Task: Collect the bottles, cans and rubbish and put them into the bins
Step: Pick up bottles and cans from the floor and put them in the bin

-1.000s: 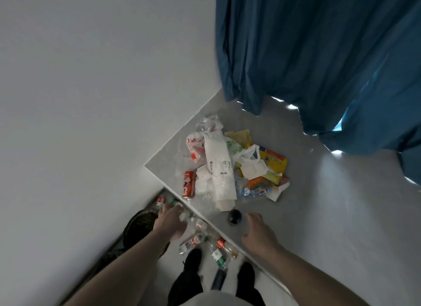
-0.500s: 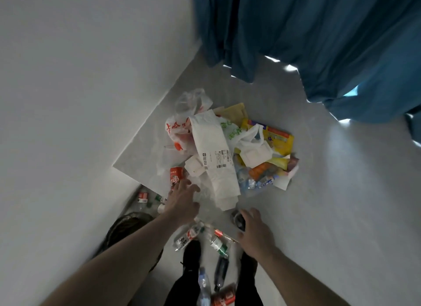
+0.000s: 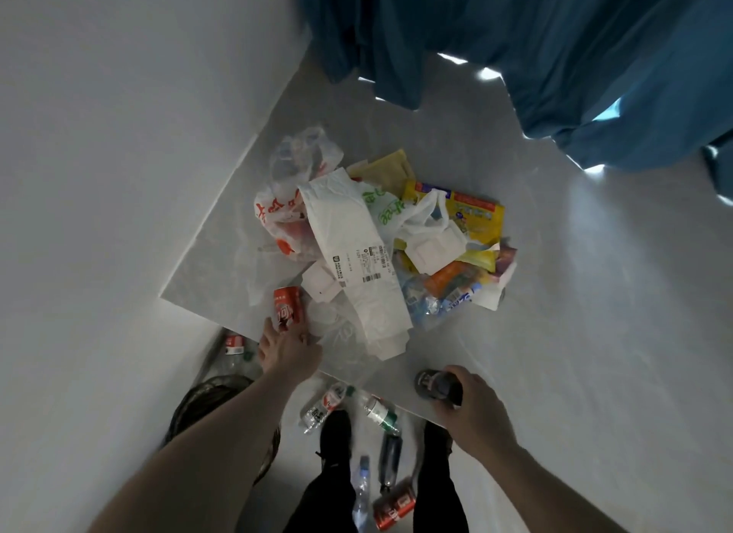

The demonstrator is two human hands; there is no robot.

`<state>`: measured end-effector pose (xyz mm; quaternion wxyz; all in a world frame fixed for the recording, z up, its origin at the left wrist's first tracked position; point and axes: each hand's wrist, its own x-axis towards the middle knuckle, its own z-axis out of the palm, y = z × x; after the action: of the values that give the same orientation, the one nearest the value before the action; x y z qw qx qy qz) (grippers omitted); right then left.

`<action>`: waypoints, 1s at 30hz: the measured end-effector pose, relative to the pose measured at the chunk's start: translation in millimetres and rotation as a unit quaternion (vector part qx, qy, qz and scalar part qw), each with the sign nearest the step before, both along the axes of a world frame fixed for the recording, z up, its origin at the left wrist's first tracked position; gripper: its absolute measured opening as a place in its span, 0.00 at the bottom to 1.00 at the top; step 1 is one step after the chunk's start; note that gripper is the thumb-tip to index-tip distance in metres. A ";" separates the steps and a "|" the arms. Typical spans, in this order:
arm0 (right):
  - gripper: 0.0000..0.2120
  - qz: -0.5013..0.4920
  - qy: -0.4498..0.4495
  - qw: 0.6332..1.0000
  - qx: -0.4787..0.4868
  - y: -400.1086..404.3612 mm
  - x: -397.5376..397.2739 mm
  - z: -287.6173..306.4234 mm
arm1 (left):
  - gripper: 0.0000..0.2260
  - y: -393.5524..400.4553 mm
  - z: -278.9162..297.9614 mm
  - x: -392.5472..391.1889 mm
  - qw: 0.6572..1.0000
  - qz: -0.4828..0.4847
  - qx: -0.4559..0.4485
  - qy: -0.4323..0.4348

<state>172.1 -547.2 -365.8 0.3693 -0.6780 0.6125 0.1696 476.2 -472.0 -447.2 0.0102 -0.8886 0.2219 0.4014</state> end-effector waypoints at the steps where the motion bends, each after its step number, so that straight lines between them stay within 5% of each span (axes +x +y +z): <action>1: 0.24 -0.004 0.000 1.000 0.000 2.1 -4.6 1.6 | 0.23 3.0 -7.2 5.5 0.999 0.003 0.012 0.040; 4: 0.24 -0.023 -0.003 1.000 -0.003 11.9 -13.2 6.3 | 0.20 8.2 -22.7 16.8 0.993 0.012 0.001 0.115; 10: 0.24 -0.048 -0.030 0.998 -0.016 38.8 -11.6 22.3 | 0.16 23.0 -22.5 24.4 0.995 0.013 -0.013 0.102; 16: 0.24 -0.078 -0.053 0.995 -0.014 80.2 -5.7 64.3 | 0.09 73.5 60.4 21.7 0.988 0.050 -0.081 0.123; 23: 0.24 -0.041 -0.065 0.997 0.003 137.0 -23.2 115.3 | 0.09 178.8 144.7 4.2 0.974 0.128 -0.020 0.185; 30: 0.20 0.046 -0.098 0.994 -0.002 177.2 -63.6 143.3 | 0.35 289.4 171.6 -49.1 0.952 0.255 -0.019 0.171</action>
<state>108.5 -369.9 -222.5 0.4179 -0.7194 0.5422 0.1176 427.0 -182.6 -275.5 -0.1473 -0.8336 -0.0058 0.5323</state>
